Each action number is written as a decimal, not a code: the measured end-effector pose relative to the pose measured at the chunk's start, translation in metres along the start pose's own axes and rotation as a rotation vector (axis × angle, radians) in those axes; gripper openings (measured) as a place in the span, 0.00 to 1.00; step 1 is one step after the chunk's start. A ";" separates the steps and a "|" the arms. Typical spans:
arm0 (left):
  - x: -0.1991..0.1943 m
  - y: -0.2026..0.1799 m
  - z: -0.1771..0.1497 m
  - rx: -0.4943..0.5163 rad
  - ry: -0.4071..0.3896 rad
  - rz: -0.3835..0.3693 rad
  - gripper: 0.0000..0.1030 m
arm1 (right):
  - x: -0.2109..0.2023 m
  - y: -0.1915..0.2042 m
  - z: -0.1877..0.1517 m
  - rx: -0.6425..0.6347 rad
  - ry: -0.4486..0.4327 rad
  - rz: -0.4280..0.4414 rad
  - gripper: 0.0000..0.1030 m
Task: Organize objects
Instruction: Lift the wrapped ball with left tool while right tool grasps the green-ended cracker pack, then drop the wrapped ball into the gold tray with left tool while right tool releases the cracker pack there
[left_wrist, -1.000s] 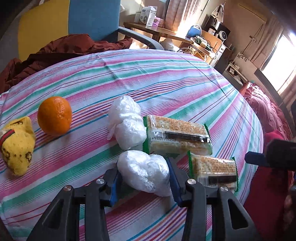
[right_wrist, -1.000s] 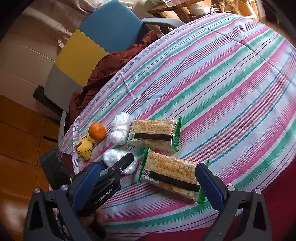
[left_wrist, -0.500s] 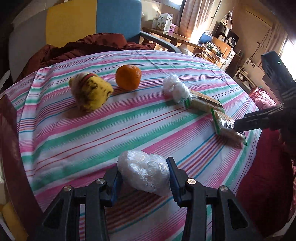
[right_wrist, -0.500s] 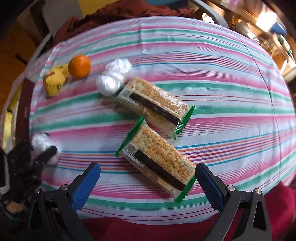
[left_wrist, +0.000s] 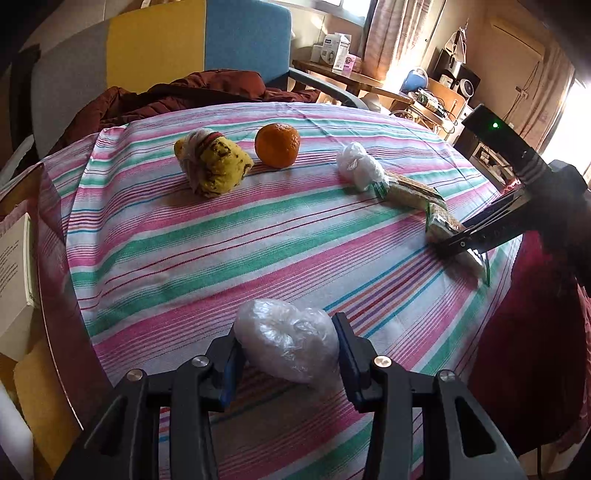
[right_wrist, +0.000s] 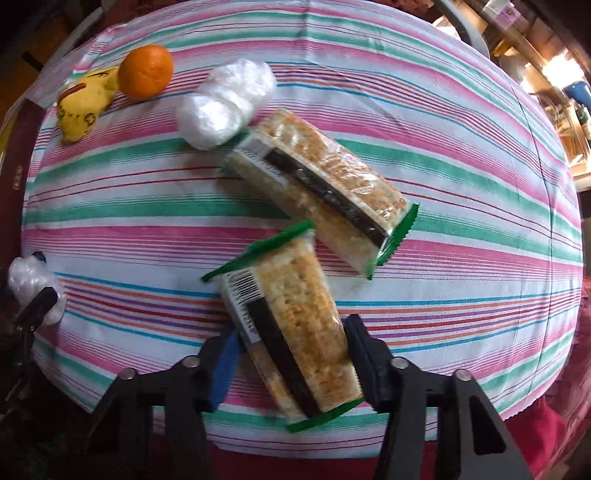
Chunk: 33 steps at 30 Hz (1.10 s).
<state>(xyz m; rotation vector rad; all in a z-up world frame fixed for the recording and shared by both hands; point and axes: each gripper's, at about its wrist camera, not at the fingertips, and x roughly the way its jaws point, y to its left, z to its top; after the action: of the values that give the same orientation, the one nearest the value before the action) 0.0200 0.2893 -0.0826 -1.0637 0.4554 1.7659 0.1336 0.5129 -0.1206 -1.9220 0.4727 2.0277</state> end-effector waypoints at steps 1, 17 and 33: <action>-0.001 0.001 -0.001 -0.002 0.000 0.003 0.43 | -0.001 0.007 -0.002 -0.018 -0.007 -0.002 0.47; -0.104 0.024 -0.007 -0.019 -0.228 0.208 0.43 | -0.056 0.082 -0.005 -0.014 -0.317 0.130 0.47; -0.189 0.113 -0.038 -0.137 -0.326 0.560 0.43 | -0.093 0.227 0.023 -0.046 -0.481 0.442 0.47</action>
<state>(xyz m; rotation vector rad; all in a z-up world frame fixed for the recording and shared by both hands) -0.0376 0.1079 0.0347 -0.7549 0.4593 2.4474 0.0185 0.3195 -0.0205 -1.3543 0.7749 2.6908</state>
